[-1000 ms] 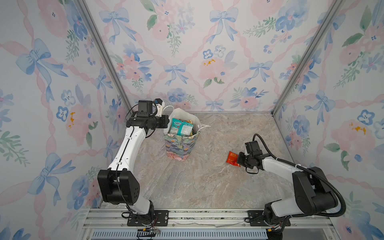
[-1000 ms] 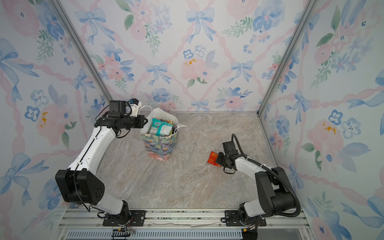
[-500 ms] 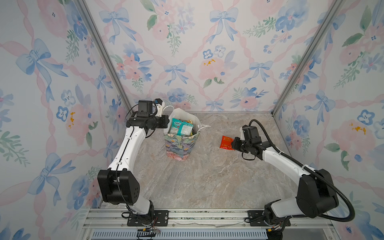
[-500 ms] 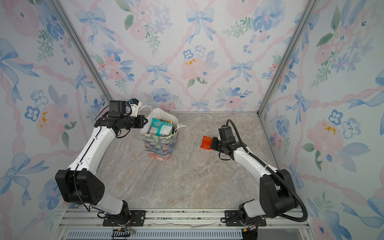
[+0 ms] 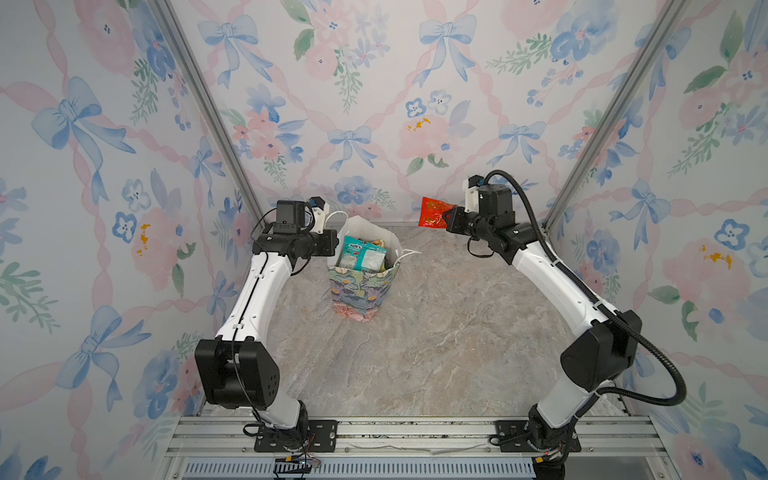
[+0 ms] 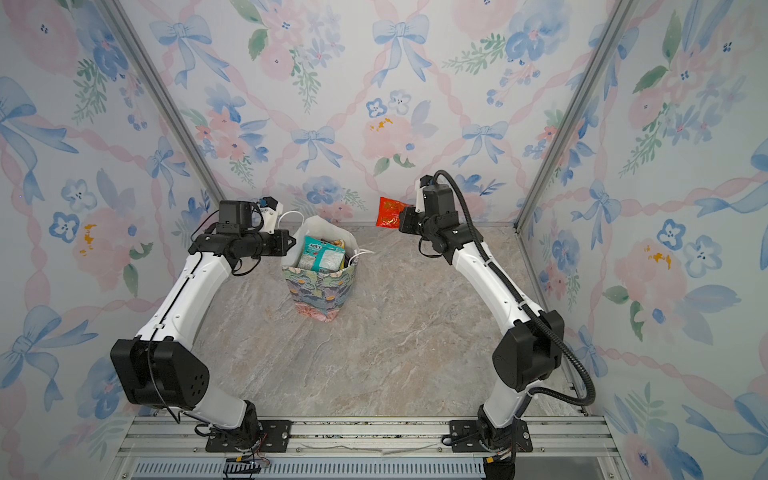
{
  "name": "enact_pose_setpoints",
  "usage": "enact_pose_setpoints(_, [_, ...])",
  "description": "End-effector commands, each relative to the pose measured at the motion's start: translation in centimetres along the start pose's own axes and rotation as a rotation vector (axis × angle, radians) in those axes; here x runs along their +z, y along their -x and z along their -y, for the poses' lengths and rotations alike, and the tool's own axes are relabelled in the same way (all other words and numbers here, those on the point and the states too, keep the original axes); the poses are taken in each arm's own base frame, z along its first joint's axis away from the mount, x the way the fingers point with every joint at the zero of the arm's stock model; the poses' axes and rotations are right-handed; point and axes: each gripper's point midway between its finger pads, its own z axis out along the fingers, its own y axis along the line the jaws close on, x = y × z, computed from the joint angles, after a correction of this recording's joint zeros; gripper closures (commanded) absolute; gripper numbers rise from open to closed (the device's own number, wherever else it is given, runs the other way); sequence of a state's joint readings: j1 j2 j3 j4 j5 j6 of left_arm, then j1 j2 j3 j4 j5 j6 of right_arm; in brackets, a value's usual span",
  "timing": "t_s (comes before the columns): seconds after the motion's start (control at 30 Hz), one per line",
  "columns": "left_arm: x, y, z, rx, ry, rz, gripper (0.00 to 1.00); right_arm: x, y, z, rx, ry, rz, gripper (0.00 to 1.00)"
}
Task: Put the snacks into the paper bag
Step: 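Lift the red packet with the right gripper and carry it over the paper bag, then drop the red packet into the paper bag by opening the right gripper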
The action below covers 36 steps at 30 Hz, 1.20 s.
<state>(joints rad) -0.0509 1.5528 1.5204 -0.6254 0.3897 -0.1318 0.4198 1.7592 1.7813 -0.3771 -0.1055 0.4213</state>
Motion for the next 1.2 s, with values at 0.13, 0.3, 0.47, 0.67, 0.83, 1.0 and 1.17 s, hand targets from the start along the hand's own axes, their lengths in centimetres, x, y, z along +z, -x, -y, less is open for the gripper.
enact_pose_setpoints(0.13, [-0.3,-0.8,0.0,0.012,-0.001,-0.019,1.0,1.1,-1.0,-8.1,-0.189,0.116,-0.083,0.87])
enact_pose_setpoints(0.3, [-0.3,-0.8,0.1,0.012,-0.001,-0.018,1.0,1.8,-3.2,-12.4,-0.264,0.182,-0.134,0.86])
enact_pose_setpoints(0.47, [-0.5,-0.7,0.1,0.012,0.001,-0.015,1.0,2.3,-6.4,-15.4,-0.339,0.222,-0.202,0.86])
enact_pose_setpoints(0.67, [-0.5,-0.7,0.1,0.014,0.0,-0.015,1.0,2.9,-9.7,-16.6,-0.359,0.242,-0.27,0.84])
enact_pose_setpoints(0.83, [-0.5,-0.7,0.1,0.014,-0.001,-0.013,1.0,3.4,-11.0,-16.9,-0.36,0.239,-0.308,0.62])
enact_pose_setpoints(1.0, [-0.5,-0.6,0.2,0.015,-0.002,-0.013,1.0,2.4,-8.9,-17.2,-0.383,0.227,-0.25,0.25])
enact_pose_setpoints(1.17, [-0.6,-0.6,0.1,0.014,0.002,-0.011,1.0,0.8,-6.1,-17.4,-0.395,0.224,-0.175,0.12])
